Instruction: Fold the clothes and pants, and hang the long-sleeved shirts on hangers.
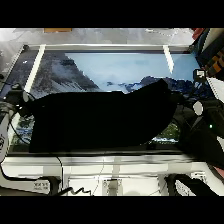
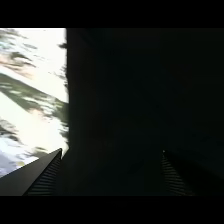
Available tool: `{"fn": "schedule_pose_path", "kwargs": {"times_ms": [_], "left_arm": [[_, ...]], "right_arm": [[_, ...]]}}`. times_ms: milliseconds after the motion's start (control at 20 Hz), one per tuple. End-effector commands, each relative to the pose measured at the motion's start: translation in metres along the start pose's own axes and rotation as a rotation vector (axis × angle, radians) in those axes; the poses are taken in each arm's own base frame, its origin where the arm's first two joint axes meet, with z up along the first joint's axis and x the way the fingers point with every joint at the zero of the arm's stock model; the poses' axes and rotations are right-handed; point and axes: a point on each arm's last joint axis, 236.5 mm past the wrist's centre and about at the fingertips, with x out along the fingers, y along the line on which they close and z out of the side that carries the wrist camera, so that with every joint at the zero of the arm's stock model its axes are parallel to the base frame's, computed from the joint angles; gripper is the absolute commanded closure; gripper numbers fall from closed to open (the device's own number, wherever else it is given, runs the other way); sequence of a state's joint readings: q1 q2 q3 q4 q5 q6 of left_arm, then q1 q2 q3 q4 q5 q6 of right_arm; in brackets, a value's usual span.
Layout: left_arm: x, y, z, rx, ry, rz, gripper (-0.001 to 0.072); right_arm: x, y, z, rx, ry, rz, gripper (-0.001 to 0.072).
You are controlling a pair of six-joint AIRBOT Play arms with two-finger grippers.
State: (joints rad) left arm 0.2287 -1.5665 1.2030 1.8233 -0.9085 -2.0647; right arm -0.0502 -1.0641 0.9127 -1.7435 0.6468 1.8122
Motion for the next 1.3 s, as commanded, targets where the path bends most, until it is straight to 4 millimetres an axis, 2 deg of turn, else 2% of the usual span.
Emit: {"fn": "schedule_pose_path", "kwargs": {"times_ms": [0,100,200,300,450,550,650,800,850,950,1000,1200,1250], "left_arm": [[0.015,0.003,-0.021,0.177,0.069,0.103,0.0015],[0.014,0.014,-0.025,0.203,0.089,0.151,0.0015],[0.015,0.016,-0.025,0.199,0.094,0.154,0.003],[0.015,0.017,-0.025,0.202,0.091,0.158,0.0165],[0.013,0.026,-0.017,0.235,0.068,0.2,0.0172],[0.012,0.032,-0.013,0.252,0.054,0.225,0.0245],[0.012,0.036,-0.01,0.241,0.048,0.234,0.0249],[0.013,0.049,-0.008,0.091,0.037,0.25,0.0252],[0.014,0.054,-0.008,0.04,0.036,0.253,0.0324],[0.015,0.059,-0.009,0.006,0.044,0.253,0.061],[0.015,0.061,-0.008,0.002,0.043,0.255,0.0684],[0.017,0.078,-0.006,-0.148,0.034,0.266,0.0698],[0.019,0.077,-0.001,-0.19,0.014,0.246,0.0698]], "right_arm": [[0.0,0.0,0.0,0.002,0.001,0.001,0.0684],[0.0,0.0,0.0,0.002,0.001,0.001,0.0684],[0.0,0.0,0.0,0.002,0.001,0.001,0.0683],[0.0,0.001,0.0,0.007,0.002,0.005,0.0684],[0.0,0.003,-0.001,0.015,0.003,0.011,0.0684],[0.0,0.003,-0.001,0.015,0.004,0.011,0.0684],[0.0,0.003,-0.001,0.016,0.003,0.011,0.0684],[0.0,0.003,-0.001,0.016,0.004,0.011,0.0684],[0.0,0.003,-0.001,0.016,0.004,0.011,0.0684],[0.0,0.003,-0.001,0.016,0.004,0.011,0.0684],[0.0,0.003,-0.001,0.016,0.004,0.012,0.0684],[0.0,0.003,-0.001,0.017,0.004,0.012,0.0684],[0.0,0.003,0.0,0.018,0.002,0.013,0.0684]]}}
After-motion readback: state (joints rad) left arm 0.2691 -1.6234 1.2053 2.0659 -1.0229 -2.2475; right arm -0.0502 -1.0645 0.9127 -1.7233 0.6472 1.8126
